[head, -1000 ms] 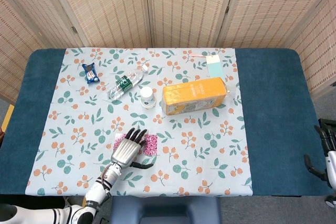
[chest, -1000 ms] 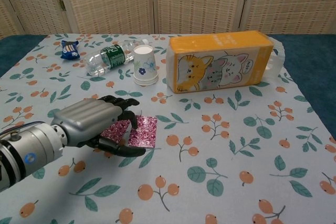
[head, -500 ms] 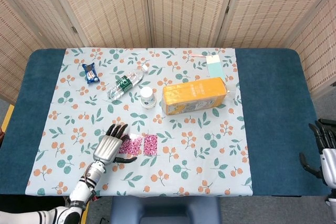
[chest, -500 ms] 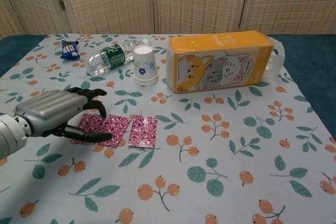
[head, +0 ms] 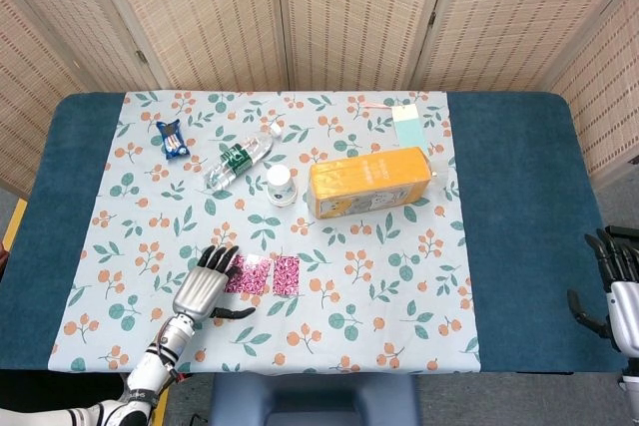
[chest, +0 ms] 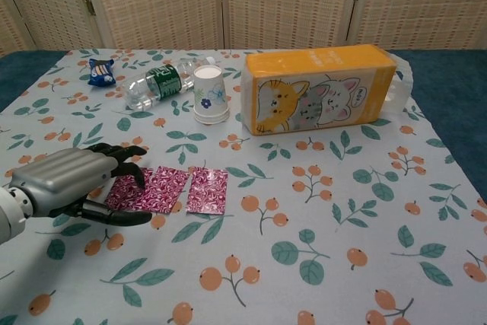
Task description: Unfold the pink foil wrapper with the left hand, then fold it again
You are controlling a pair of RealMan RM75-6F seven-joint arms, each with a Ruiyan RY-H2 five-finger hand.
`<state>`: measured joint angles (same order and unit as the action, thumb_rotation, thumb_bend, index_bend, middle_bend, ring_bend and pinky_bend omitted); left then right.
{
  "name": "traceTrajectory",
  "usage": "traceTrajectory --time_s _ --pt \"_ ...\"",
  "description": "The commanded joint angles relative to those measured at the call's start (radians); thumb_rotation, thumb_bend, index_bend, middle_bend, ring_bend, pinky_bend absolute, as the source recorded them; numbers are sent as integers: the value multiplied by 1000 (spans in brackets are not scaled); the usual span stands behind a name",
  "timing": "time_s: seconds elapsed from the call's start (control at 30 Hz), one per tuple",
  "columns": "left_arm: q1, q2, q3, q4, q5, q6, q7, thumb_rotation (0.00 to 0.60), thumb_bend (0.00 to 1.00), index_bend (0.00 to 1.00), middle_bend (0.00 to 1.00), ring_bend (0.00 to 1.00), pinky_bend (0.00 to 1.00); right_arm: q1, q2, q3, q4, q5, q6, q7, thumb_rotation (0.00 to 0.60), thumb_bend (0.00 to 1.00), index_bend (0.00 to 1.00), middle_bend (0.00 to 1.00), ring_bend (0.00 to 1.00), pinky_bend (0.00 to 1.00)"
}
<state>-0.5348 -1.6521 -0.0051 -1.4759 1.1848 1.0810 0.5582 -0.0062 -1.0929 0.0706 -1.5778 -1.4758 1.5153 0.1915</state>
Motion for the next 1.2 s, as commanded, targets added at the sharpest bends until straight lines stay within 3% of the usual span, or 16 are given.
traceTrajectory --time_s 0.03,0.77,0.87,1.0,1.2 --pt "-1 -3 -1 -2 1 -3 2 130 121 295 0 0 0 0 0 0 1 0 1 0 600 447 0 50 0 0" --pt "0 1 -20 -16 6 5 11 127 121 275 0 0 0 -6 4 -1 -2 1 7 -1 600 447 0 50 0 0" --pt "1 18 -30 -20 9 17 8 200 121 232 0 0 0 -6 6 -1 -4 1 7 -2 600 447 0 50 0 0" --pt "-5 51 -40 -43 -10 -3 2 361 121 204 0 0 0 -4 7 -1 -7 -2 7 -4 600 447 0 50 0 0" --pt "-16 78 -60 -61 -65 -38 -7 459 127 209 0 0 0 -5 5 -3 -5 -2 7 -2 600 447 0 50 0 0"
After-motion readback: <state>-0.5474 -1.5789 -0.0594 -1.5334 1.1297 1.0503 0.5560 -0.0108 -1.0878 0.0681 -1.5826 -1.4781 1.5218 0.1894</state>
